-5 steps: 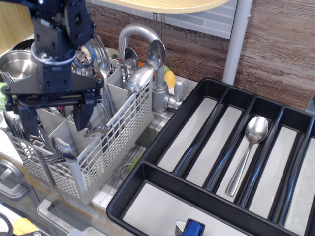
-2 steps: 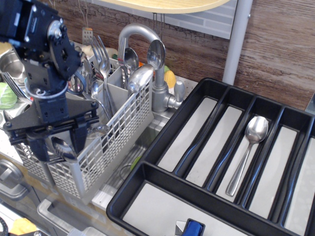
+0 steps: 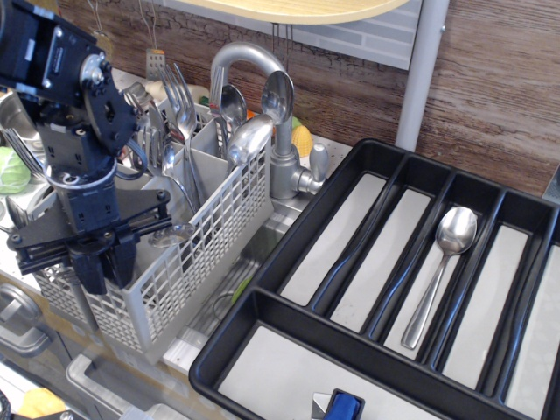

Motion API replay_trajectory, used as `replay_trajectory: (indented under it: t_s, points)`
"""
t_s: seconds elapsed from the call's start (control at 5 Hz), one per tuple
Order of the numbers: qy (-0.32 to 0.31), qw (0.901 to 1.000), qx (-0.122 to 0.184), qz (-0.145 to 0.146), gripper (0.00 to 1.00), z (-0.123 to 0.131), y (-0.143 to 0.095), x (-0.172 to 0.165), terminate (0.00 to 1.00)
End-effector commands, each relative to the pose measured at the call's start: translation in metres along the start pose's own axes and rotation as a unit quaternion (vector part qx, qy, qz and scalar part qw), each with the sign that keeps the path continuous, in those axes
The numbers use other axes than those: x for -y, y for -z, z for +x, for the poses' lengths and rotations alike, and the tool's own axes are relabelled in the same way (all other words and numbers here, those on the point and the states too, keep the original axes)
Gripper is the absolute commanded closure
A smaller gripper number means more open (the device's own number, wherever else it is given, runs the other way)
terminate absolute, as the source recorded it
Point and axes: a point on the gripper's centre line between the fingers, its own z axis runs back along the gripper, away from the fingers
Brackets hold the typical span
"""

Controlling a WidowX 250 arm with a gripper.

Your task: Put big spoon from basket to tray

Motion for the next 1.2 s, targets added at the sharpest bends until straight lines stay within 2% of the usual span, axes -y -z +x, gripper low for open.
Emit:
replay_trajectory:
  t_s: [0.0, 0.2, 0.4, 0.6, 0.8, 1.0]
  points:
    - [0.042, 0.9985, 0.027, 0.022, 1.00, 0.009, -0.022, 0.010, 0.00]
    - [0.107, 0.9881, 0.070, 0.086, 1.00, 0.016, -0.062, 0.019, 0.00]
    - [0.214, 0.9602, 0.132, 0.122, 1.00, 0.018, -0.093, 0.023, 0.00]
    - [0.339, 0.9145, 0.159, 0.152, 1.00, 0.025, -0.124, 0.024, 0.00]
    - [0.463, 0.8688, 0.120, 0.127, 1.00, 0.032, -0.152, 0.030, 0.00]
    - [0.529, 0.8328, 0.076, 0.143, 1.00, 0.029, -0.179, 0.048, 0.00]
